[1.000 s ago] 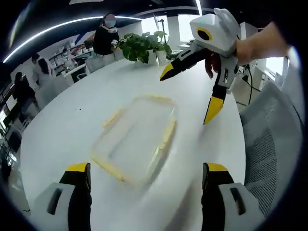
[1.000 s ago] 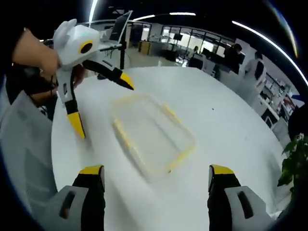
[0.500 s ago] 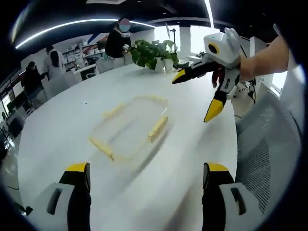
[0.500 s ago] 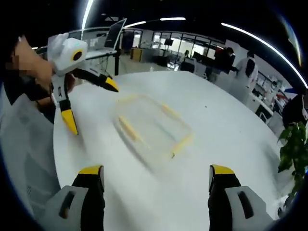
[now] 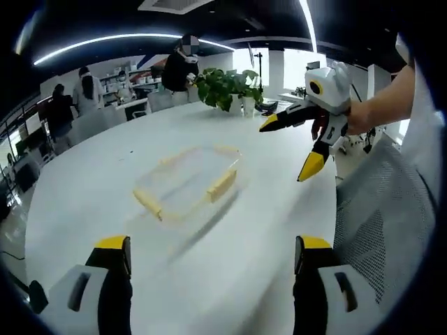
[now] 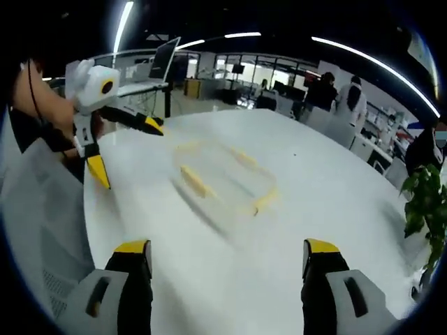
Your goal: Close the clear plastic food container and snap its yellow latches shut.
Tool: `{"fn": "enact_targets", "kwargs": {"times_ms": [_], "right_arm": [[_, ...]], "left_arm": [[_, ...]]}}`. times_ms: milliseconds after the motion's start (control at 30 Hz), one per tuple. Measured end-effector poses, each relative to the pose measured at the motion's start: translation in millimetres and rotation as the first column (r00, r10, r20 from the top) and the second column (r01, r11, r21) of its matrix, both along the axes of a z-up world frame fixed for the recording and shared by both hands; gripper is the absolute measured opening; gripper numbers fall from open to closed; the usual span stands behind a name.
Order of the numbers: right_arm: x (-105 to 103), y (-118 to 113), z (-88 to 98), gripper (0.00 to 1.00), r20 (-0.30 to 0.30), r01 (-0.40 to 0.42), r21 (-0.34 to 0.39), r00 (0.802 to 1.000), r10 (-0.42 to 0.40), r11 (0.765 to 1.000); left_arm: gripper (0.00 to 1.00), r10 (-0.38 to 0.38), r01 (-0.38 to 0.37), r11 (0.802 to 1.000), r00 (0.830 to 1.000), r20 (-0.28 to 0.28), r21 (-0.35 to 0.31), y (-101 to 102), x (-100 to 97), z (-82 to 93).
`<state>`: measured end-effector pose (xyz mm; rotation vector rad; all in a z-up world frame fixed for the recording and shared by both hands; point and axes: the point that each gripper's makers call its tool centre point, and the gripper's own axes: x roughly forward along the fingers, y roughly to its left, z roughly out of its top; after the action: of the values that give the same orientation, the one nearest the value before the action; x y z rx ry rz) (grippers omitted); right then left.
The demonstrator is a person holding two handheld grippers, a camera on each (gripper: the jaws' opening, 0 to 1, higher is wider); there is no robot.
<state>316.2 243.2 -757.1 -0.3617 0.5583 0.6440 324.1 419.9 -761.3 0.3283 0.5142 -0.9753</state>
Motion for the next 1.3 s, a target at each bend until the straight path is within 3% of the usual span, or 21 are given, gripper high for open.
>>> {"fn": "enact_targets", "kwargs": {"times_ms": [533,1300], "right_arm": [[-22,-20,-5.5,0.9,-0.013,0.039,0.021,0.999,-0.039,0.999],[-40,-29,-11.6,0.89,-0.038,0.088,0.057,0.996,-0.086,0.994]], "left_arm": [[0.99,0.026,-0.026,1.0,0.999,-0.02,-0.002,17,-20.9,-4.6],[0.98,0.115,-0.118,0.992,0.991,-0.061,-0.041,38,-39.3,-12.1]]}}
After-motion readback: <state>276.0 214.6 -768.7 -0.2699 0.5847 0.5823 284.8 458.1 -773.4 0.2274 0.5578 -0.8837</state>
